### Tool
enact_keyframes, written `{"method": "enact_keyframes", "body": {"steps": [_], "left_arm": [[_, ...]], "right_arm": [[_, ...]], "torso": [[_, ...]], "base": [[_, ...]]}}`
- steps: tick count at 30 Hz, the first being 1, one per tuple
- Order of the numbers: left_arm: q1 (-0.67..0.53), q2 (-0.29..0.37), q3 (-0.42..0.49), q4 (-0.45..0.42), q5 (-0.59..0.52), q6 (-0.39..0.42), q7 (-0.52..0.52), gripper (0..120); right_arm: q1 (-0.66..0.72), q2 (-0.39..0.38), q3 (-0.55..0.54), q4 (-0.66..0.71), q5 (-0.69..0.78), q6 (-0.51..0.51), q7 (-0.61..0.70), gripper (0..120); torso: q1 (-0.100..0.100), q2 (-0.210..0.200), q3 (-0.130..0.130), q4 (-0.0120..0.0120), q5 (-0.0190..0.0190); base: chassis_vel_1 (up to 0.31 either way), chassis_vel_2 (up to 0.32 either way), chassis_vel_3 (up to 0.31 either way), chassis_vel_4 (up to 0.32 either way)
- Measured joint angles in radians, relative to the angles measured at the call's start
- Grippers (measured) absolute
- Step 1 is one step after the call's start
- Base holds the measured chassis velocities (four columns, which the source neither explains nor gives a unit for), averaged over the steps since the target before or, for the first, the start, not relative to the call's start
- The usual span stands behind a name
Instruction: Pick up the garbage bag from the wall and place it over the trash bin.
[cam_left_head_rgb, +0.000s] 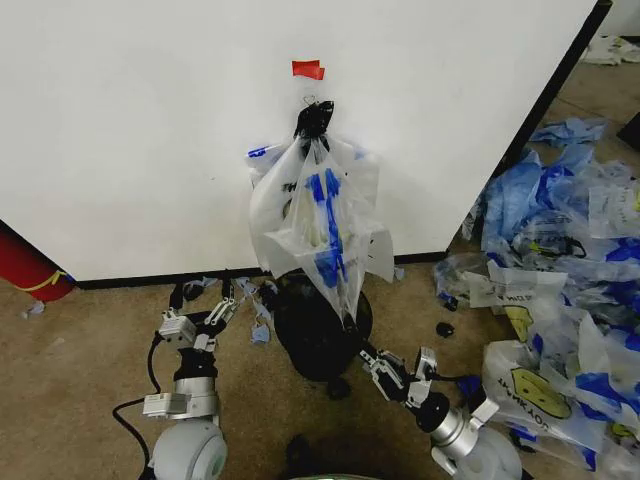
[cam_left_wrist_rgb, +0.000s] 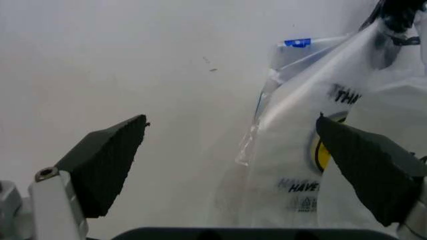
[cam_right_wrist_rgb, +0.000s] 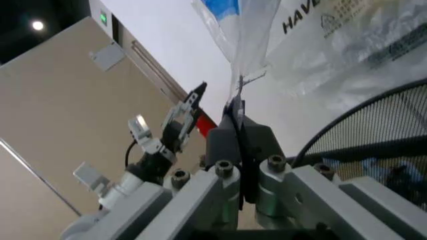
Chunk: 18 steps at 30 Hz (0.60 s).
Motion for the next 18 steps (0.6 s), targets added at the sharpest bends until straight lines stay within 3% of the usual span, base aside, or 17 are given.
{"method": "enact_keyframes", "body": {"steps": [18], "left_arm": [[0.016,0.002,0.007,-0.022,0.010,0.000,0.001,100]], "right_arm": [[0.100,0.009,-0.002,-0.021,0.036,-0.012,0.028,0]], "torso": [[0.000,0.000,0.000,0.0000,-0.0001]], "base": [[0.000,0.000,0.000,0.000]]}}
